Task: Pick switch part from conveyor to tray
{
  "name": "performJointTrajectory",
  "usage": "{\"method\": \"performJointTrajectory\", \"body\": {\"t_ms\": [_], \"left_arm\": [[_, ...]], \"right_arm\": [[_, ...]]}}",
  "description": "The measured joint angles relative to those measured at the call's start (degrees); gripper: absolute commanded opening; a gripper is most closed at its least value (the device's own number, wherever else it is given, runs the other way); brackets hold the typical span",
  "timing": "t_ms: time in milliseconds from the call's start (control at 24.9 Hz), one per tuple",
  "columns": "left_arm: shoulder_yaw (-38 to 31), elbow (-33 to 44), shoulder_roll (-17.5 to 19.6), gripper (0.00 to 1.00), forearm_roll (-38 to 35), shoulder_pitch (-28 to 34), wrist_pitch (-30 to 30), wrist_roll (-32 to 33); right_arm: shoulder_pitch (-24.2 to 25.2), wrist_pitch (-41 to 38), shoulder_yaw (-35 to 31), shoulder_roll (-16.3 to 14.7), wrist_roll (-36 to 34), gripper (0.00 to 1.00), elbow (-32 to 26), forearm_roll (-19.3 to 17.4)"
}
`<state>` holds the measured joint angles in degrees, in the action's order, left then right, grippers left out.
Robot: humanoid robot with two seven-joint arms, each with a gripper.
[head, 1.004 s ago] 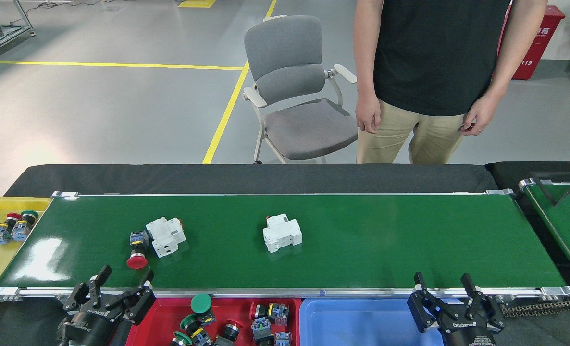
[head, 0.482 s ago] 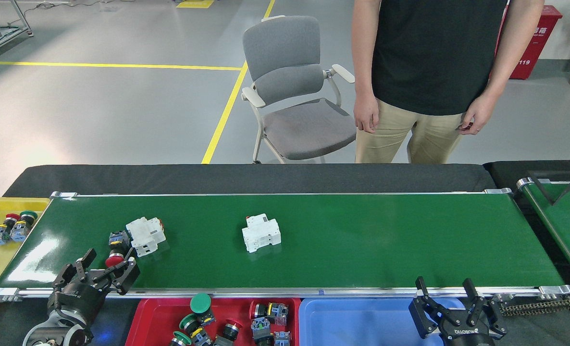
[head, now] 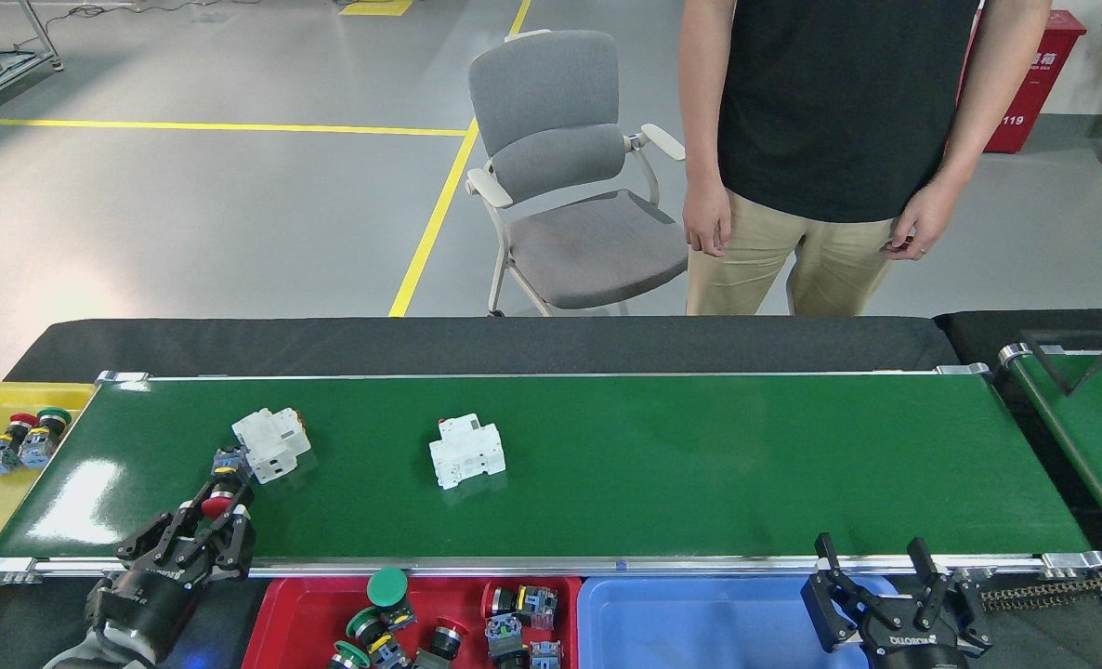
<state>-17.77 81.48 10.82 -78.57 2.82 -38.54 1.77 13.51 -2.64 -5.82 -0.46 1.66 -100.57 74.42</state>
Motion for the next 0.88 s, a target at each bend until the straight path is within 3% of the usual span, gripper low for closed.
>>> {"method": "performJointTrajectory", "body": {"t_ms": [80, 161, 201, 241, 402, 643, 884], "left_arm": [[0.01, 6.65, -0.04, 0.17, 1.11, 6.76, -3.53, -0.05], [0.25, 12.17, -0.28, 0.41, 1.43, 12.64, -5.13, -0.06], [0.32, 14.21, -0.56, 0.64, 1.47, 14.96, -5.47, -0.04], [0.34, 15.89, -1.19, 0.99, 1.47, 16.99, -5.77, 0.0], [0.25, 17.82, -5.38, 1.0, 1.47, 18.43, -6.18, 0.06], [-1.96, 17.87, -6.42, 1.0, 1.47, 17.61, -6.58, 0.09], [-4.13, 10.54, -4.27, 1.0, 1.3, 9.24, 9.9, 0.1]], "right_arm": [[0.71, 0.26, -0.72, 0.0, -0.87, 0.98, 0.0, 0.0], [1.53, 0.61, -1.26, 0.0, -1.58, 0.98, 0.0, 0.0], [1.79, 0.67, -1.38, 0.0, -1.79, 0.98, -0.01, 0.0], [2.02, 0.7, -1.46, 0.0, -1.88, 0.98, -0.01, 0.0], [2.24, 0.74, -1.84, 0.02, -3.51, 0.98, -0.01, 0.0], [2.31, 0.81, -2.15, 0.01, -5.17, 0.98, -0.01, 0.0], [2.33, 0.87, -2.23, 0.02, -5.31, 0.98, -0.01, 0.0]]}}
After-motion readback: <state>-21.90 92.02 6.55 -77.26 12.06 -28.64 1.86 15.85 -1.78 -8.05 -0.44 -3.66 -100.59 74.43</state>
